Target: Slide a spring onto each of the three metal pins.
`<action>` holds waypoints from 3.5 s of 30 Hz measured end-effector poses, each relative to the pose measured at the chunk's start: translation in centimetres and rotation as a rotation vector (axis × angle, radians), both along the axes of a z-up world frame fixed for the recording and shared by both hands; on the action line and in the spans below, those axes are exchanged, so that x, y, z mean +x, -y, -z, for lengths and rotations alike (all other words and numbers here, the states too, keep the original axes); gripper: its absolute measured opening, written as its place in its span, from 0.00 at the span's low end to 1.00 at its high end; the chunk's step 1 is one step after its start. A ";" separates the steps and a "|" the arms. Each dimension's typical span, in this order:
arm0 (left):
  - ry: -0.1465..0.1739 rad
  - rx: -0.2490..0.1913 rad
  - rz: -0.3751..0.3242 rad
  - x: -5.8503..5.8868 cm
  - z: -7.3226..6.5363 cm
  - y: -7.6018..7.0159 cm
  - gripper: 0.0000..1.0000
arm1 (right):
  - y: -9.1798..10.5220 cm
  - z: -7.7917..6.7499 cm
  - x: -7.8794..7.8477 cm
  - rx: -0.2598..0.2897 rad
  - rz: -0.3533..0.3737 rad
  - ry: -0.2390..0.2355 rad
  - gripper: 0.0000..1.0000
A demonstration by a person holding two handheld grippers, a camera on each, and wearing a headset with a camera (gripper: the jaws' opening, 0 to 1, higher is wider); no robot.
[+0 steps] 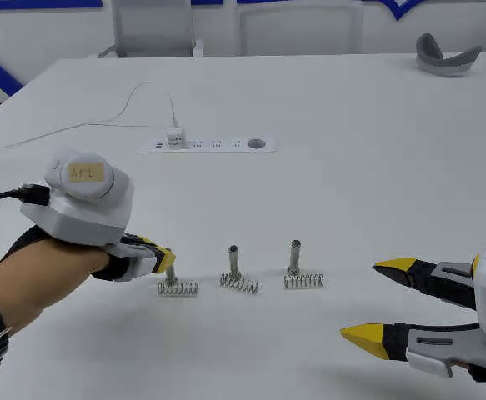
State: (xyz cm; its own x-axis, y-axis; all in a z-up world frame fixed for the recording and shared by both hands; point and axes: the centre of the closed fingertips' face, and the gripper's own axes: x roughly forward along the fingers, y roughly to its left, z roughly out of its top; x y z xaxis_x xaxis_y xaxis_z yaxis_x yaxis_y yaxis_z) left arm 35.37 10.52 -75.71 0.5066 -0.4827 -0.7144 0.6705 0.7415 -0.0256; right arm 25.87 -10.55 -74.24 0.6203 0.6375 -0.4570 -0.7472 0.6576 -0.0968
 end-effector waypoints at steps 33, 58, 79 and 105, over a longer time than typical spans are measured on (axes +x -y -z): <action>0.068 -0.052 0.019 -0.3 -1.5 0.2 0.19 | -0.2 -0.2 -0.1 -0.007 -0.013 0.005 0.58; 0.154 -0.178 0.094 -1.7 -2.7 -0.1 0.46 | -0.6 -0.3 0.0 -0.010 -0.020 0.001 0.57; 0.165 -0.185 0.139 -3.8 -1.9 -0.9 0.52 | -5.4 -0.6 0.1 -0.013 -0.150 -0.017 0.50; 0.160 -0.197 0.142 -4.8 -1.7 -1.0 0.53 | -16.2 0.4 3.1 -0.082 -0.368 -0.027 0.32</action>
State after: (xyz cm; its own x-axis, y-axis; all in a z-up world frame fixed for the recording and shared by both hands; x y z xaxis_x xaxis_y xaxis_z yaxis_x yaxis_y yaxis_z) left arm 30.56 11.54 -74.03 0.5229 -0.6782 -0.5164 0.7741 0.6314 -0.0452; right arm 28.99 5.68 -74.65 0.3438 0.7762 -0.5285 -0.9349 0.3359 -0.1149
